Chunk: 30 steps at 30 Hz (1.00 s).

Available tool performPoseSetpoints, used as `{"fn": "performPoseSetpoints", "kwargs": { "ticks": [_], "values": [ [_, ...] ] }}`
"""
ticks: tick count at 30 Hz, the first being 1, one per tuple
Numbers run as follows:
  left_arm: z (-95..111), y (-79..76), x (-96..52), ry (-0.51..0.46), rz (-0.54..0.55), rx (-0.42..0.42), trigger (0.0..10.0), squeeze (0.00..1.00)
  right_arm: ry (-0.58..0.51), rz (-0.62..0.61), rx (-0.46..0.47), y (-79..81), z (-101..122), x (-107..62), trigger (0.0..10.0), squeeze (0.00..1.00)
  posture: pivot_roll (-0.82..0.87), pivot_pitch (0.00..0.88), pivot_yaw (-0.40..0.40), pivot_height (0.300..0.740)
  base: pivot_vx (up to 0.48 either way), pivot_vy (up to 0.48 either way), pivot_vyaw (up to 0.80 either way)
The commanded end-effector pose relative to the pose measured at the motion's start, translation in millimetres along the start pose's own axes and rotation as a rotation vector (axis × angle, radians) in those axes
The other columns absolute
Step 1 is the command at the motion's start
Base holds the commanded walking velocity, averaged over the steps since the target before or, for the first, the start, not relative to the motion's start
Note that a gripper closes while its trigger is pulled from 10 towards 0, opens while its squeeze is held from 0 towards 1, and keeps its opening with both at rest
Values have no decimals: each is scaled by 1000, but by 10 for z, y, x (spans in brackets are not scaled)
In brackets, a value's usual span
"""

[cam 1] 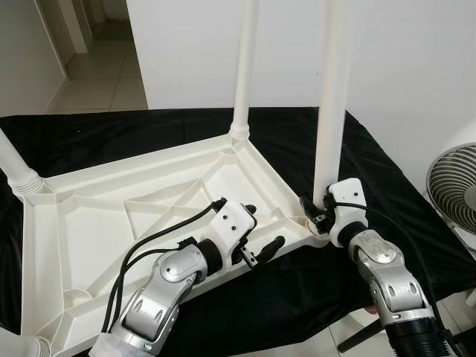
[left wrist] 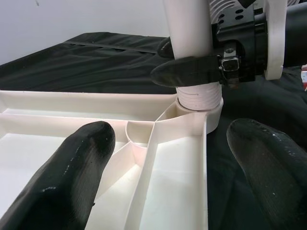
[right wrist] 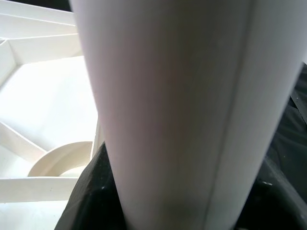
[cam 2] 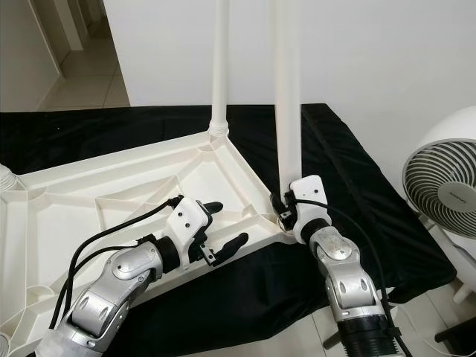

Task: Building children table

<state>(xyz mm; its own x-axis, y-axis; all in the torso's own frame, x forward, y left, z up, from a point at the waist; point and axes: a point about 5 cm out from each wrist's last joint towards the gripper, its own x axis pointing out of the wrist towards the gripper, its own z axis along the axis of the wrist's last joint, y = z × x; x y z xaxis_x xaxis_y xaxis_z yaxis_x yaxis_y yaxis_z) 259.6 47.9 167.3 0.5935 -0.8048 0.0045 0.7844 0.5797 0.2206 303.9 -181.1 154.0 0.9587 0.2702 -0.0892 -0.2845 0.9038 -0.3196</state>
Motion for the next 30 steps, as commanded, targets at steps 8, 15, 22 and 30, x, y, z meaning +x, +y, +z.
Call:
{"fn": "performPoseSetpoints", "kwargs": {
  "ticks": [8,15,22,30],
  "values": [
    [14,12,-1,4,15,9,10000,0,155,10,54,81,-386,-102,10000,0,15,51,13,740,0,0,0],
    [30,25,-1,2,16,15,10000,0,175,-77,321,41,-572,-131,10000,0,19,55,16,740,0,0,0],
    [40,32,-14,1,22,17,10000,0,206,-153,443,-5,-737,-175,10000,0,24,61,16,740,0,0,0],
    [47,56,-26,1,36,16,10000,0,211,-182,450,3,-810,-211,10000,0,28,66,14,740,0,0,0]
  ]
}}
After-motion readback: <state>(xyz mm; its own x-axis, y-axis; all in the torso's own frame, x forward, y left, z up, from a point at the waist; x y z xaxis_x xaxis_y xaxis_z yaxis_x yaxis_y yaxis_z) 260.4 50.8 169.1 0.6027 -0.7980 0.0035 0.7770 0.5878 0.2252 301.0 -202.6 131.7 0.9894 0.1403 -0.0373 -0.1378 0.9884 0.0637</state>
